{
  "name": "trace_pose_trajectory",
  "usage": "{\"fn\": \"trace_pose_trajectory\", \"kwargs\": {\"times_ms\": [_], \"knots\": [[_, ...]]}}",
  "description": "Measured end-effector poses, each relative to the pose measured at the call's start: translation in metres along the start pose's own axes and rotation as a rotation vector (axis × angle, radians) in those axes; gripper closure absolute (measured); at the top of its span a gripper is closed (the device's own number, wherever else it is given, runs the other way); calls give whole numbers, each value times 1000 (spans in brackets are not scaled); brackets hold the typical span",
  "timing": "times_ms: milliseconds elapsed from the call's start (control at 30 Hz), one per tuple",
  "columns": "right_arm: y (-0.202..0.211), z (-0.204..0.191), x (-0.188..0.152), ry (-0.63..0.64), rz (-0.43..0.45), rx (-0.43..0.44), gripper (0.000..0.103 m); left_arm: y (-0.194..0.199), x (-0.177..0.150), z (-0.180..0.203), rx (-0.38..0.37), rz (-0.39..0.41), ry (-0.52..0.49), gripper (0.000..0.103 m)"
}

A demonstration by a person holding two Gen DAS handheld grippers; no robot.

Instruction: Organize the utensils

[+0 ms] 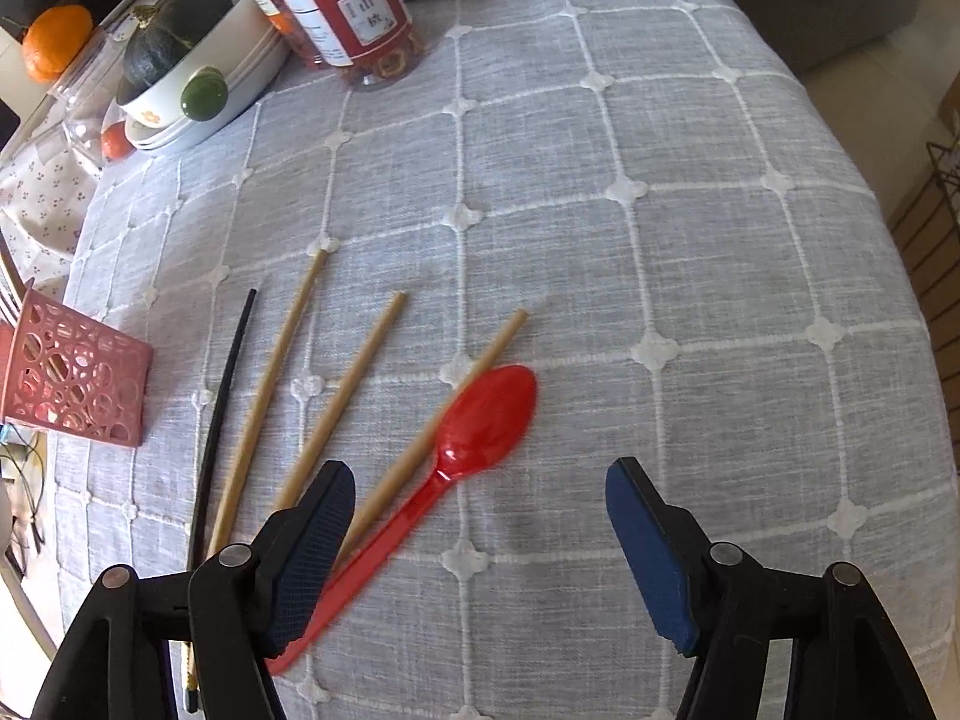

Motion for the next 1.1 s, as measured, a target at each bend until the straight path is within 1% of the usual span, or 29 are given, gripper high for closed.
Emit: {"fn": "trace_pose_trajectory", "kwargs": {"times_ms": [33,167,267,367,467,500,533,567,600,700,767,867,967,1033,1100], "knots": [[-2,-5,2,-1,1,11,36,2,0,-2,-2,2,3,91],[-16,-22,4,-24,-12,48,49,9,-2,-9,-16,2,19,91],[-27,-32,7,-32,-18,55,57,12,-1,-14,-23,6,32,91],[-39,-41,8,-11,-25,34,62,16,0,-20,-27,12,49,91],[-52,-44,8,0,-40,-25,65,19,0,-26,-28,22,64,91],[-52,-45,10,10,-17,-41,66,21,1,-28,-26,26,68,91],[-53,-47,10,23,-21,-62,67,22,2,-30,-25,33,72,91],[-54,-47,10,30,-15,-87,73,25,2,-32,-24,41,76,91],[-55,-48,10,36,-10,-103,86,27,3,-33,-22,51,80,91],[-57,-47,11,40,2,-107,93,32,9,-37,-28,79,96,91],[-57,-45,13,25,4,-88,94,38,15,-39,-26,115,103,91],[-55,-42,14,-24,3,-16,98,48,25,-43,-43,186,133,91],[-42,-39,17,-48,29,30,98,62,39,-48,-83,302,157,91],[-26,-39,21,-43,67,50,98,72,49,-53,-96,387,168,91],[-8,-44,23,-31,112,82,98,81,59,-58,-107,453,183,91]]}}
Point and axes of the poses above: each gripper's, at about its wrist camera, not at the fingertips, and y roughly against the way its jaws point, z to its right, x to its top, the point moved 7 cm from there along -y, roughly the way its jaws point, and after that the axes turned 1 degree about x, right-handed, at the moved point
